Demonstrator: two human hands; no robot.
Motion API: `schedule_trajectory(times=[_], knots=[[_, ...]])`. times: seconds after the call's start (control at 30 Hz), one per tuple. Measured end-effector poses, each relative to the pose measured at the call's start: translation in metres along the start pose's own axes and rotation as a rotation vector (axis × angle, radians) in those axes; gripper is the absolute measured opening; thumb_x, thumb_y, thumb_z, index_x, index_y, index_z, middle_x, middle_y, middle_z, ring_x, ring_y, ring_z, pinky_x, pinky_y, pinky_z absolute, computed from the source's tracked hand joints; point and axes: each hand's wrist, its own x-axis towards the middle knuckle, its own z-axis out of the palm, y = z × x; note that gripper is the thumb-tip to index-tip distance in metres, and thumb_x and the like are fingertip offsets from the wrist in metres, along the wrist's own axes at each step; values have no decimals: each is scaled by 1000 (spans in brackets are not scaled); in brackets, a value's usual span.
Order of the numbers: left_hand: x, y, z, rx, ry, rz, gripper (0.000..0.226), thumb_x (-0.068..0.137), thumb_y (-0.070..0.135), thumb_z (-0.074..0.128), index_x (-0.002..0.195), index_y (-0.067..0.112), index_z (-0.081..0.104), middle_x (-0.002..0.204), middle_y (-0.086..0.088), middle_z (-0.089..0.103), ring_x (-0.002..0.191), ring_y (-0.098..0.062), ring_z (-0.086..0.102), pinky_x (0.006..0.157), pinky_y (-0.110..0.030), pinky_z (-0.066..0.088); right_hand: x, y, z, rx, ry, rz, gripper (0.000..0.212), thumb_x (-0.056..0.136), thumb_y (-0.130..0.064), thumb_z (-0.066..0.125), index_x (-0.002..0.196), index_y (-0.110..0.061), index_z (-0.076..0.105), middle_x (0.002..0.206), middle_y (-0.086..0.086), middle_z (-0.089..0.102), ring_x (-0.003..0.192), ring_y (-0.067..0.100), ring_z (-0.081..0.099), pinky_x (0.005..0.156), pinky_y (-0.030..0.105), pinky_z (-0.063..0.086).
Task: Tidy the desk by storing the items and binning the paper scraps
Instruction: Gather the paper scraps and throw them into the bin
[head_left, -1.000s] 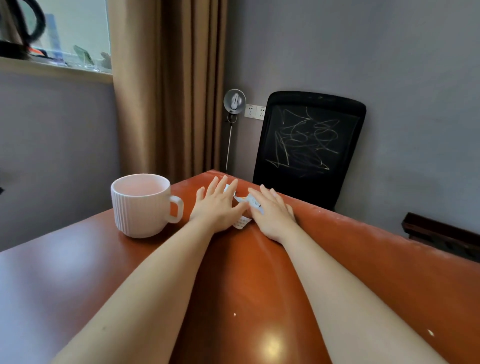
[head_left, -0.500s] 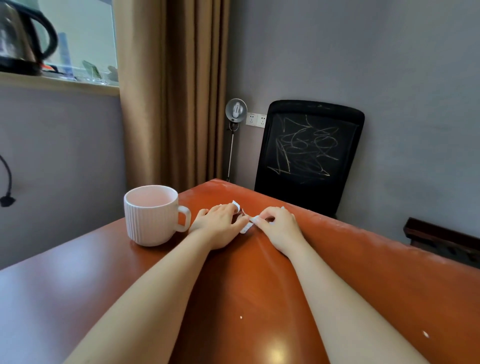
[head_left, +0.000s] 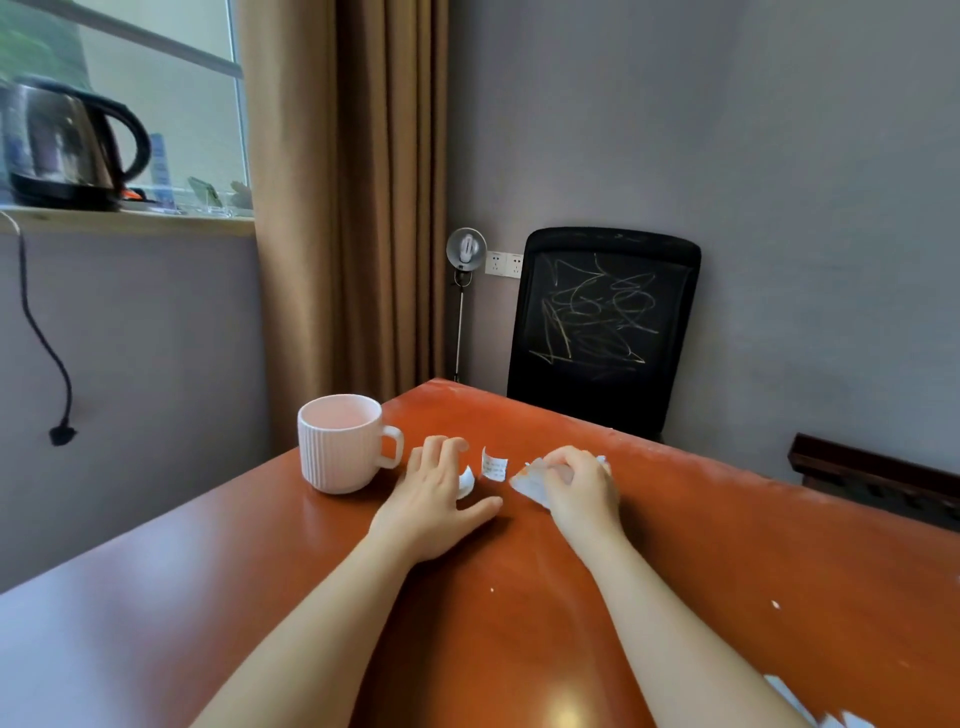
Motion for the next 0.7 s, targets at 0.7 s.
schedule_trajectory(times=[0.7], knots=[[53, 20, 32, 167, 131, -133, 30, 100, 32, 33, 118, 17, 52, 117, -8, 54, 104, -24, 49, 89, -36, 46, -17, 5, -5, -334, 3, -31, 12, 96, -25, 47, 85, -21, 47, 104, 1, 57, 96, 17, 54, 78, 31, 54]])
